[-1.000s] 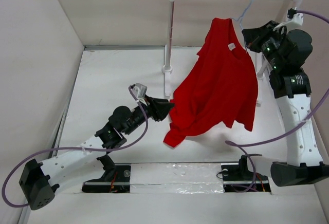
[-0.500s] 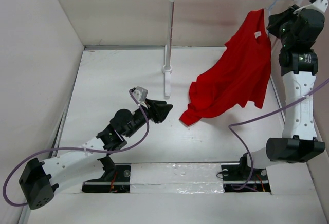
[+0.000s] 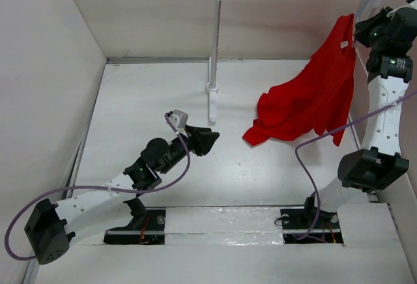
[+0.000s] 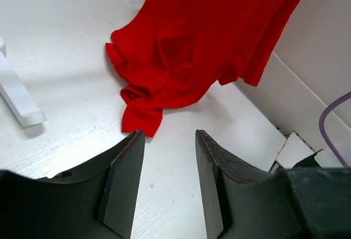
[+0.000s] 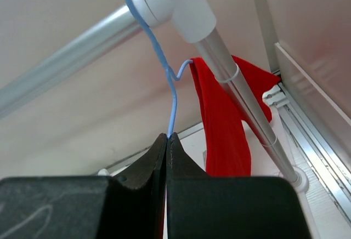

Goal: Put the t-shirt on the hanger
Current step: Place the hanger at the clothesline.

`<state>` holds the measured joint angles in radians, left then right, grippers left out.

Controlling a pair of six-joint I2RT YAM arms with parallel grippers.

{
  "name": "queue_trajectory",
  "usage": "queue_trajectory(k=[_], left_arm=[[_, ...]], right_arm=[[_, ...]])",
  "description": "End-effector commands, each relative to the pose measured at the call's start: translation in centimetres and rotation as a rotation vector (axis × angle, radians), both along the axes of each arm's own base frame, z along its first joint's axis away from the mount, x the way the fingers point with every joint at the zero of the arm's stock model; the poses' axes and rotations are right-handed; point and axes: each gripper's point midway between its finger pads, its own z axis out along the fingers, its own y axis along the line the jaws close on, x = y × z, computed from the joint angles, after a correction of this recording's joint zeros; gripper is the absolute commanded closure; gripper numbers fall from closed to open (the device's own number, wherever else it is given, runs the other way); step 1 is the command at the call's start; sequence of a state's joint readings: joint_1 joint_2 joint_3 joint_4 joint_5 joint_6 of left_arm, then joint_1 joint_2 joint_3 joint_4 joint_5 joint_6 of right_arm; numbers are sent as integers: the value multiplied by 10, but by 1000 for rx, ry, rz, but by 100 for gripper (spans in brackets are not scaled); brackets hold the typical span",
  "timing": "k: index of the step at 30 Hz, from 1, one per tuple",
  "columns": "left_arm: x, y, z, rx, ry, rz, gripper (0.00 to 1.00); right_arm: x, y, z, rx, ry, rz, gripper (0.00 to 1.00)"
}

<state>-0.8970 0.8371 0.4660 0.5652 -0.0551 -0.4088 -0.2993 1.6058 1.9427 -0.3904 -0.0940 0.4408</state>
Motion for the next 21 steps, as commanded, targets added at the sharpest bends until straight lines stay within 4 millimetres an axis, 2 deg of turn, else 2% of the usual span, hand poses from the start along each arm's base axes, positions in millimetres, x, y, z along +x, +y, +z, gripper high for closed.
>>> queue_trajectory(k=[1, 4, 8, 10, 12, 14, 15, 16, 17, 20, 21], left_arm=[[1, 1, 14, -44, -36, 14, 61], [3, 5, 14, -49, -36, 35, 61], [4, 7, 14, -49, -33, 46, 61], [4, 9, 15, -53, -32, 51, 60], [4, 9, 14, -55, -25, 57, 60], [5, 10, 15, -59, -23, 64, 60], [5, 12, 15, -63, -22, 69, 60], [5, 13, 15, -64, -21, 72, 60], [5, 14, 16, -67, -22, 75, 59], [5, 18, 18, -79, -25, 93, 56], [6, 19, 19, -80, -26, 99, 55]], right_arm=[[0, -2, 18, -34, -76, 47, 100], [5, 1, 5, -23, -52, 72, 100], [6, 5, -4, -17, -41, 78, 100], [-1, 5, 2, -21, -60, 61, 100], [-3, 2, -3, -8, -63, 40, 100], [-9, 3, -3, 6, -83, 32, 86], [-11, 4, -1, 15, -93, 27, 71], [-12, 3, 0, 17, -95, 22, 63], [-14, 4, 1, 21, -99, 19, 49], [-22, 8, 11, 31, -117, 26, 30], [-31, 11, 25, 26, -146, 25, 19]])
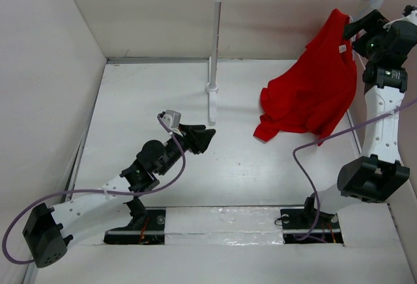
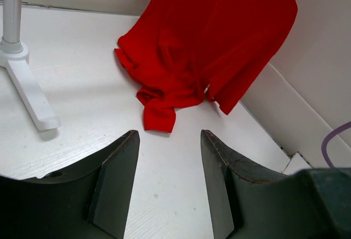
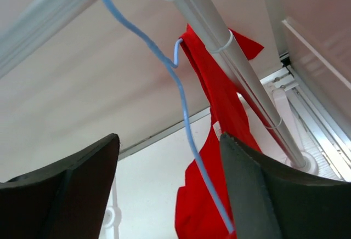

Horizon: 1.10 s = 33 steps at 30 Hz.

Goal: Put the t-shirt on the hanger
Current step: Place the hanger at the clothesline, then reset both arms

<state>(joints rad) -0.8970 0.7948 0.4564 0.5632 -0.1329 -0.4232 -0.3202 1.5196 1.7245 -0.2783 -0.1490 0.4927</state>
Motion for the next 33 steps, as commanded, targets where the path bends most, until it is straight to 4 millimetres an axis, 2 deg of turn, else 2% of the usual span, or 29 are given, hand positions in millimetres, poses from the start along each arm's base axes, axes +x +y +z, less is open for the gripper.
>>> queue_trajectory(k=[1, 2, 3, 4, 6, 7, 8, 9, 10, 11, 13, 14, 17, 18, 20, 21, 23, 24, 25, 26, 29, 33], left_arm=[[2, 6, 8, -35, -15, 33, 54], [2, 6, 7, -32, -12, 36, 54], [4, 5, 5, -22, -7, 38, 54], [5, 5, 5, -21, -5, 44, 54], [6, 5, 3, -19, -3, 52, 53], [7, 7, 3, -21, -3, 61, 53], [8, 8, 3, -20, -2, 68, 53], [9, 9, 3, -24, 0, 76, 52], [10, 10, 3, -22, 4, 86, 51], [11, 11, 2, -19, 7, 93, 49], [15, 15, 7, -36, 30, 125, 49], [12, 16, 11, -58, 42, 124, 49], [7, 22, 18, -100, 56, 124, 49], [0, 25, 28, -140, 48, 112, 48], [-6, 29, 28, -184, 70, 98, 48], [-12, 35, 39, -223, 51, 89, 48], [-17, 43, 40, -247, 52, 97, 48], [-22, 51, 49, -280, 28, 96, 48], [-23, 54, 46, -283, 26, 105, 48], [-24, 57, 47, -289, 19, 109, 48], [-29, 64, 50, -300, 16, 109, 48], [-27, 61, 44, -271, 68, 113, 45]], right_arm=[[-29, 9, 65, -24, -173, -9, 11], [-34, 12, 72, -18, -191, -9, 9], [-51, 18, 89, -22, -236, -7, 8], [-59, 21, 91, -2, -249, -7, 2], [-78, 33, 104, 7, -315, 11, 0], [-96, 49, 103, 25, -335, 52, 0], [-107, 65, 109, 28, -377, 99, 0], [-116, 77, 106, 35, -393, 142, 0], [-128, 98, 104, 62, -406, 234, 0], [-149, 115, 95, 62, -442, 293, 0], [-178, 155, 79, 82, -458, 469, 0], [-202, 174, 60, 78, -468, 549, 0], [-238, 192, 28, 72, -453, 619, 0], [-260, 197, 15, 56, -469, 637, 0], [-279, 202, -6, 47, -442, 655, 0], [-301, 205, -4, 7, -491, 656, 0], [-305, 198, -30, 8, -403, 600, 0], [-314, 200, -32, -1, -404, 604, 0], [-316, 200, -34, -2, -385, 602, 0], [-316, 201, -44, 5, -342, 609, 0], [-313, 206, -54, 13, -321, 645, 0], [-314, 210, -53, 16, -338, 671, 0]])
